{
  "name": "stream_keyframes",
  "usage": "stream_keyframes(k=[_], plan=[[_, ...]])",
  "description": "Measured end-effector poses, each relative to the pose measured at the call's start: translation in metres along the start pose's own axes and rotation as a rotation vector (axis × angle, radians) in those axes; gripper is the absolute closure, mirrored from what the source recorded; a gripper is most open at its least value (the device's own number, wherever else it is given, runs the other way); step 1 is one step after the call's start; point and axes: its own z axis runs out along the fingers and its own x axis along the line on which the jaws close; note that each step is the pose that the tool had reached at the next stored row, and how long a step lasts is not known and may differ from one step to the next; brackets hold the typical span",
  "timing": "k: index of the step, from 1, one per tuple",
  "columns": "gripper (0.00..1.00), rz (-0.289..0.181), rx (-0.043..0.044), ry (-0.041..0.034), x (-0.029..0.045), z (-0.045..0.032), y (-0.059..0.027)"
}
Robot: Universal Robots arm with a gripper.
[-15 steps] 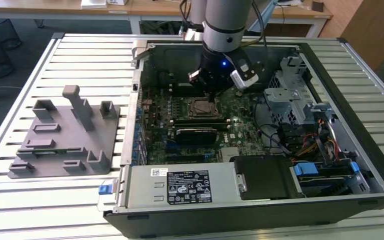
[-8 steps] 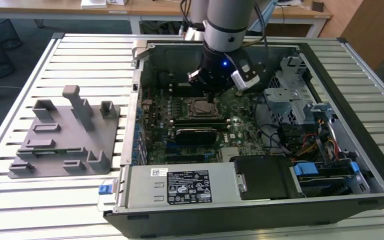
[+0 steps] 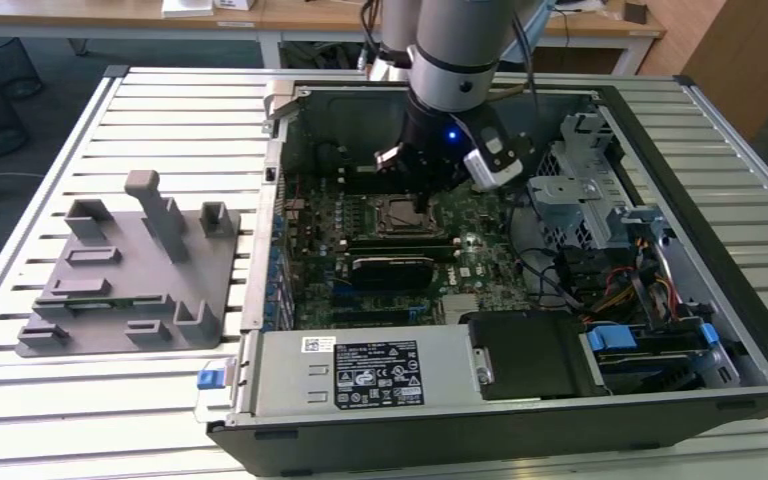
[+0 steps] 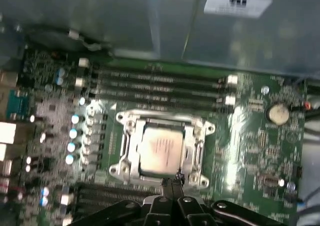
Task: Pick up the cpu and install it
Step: 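Install the second cpu locking lever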
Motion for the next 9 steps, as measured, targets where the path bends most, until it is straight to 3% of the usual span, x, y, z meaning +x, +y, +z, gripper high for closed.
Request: stream_keyframes(k=[3, 4, 8, 9], plan=[[0.89, 0.000, -0.0041, 0.0008, 0.0017, -0.0005, -0.0077], [0.89, 0.000, -0.0075, 0.0046, 0.0019, -0.0006, -0.0089], [0.89, 0.002, -0.0139, 0.0359, 0.0024, -0.0005, -0.0101], [0.89, 0.003, -0.0143, 0.0407, 0.0034, -0.0001, -0.0100]])
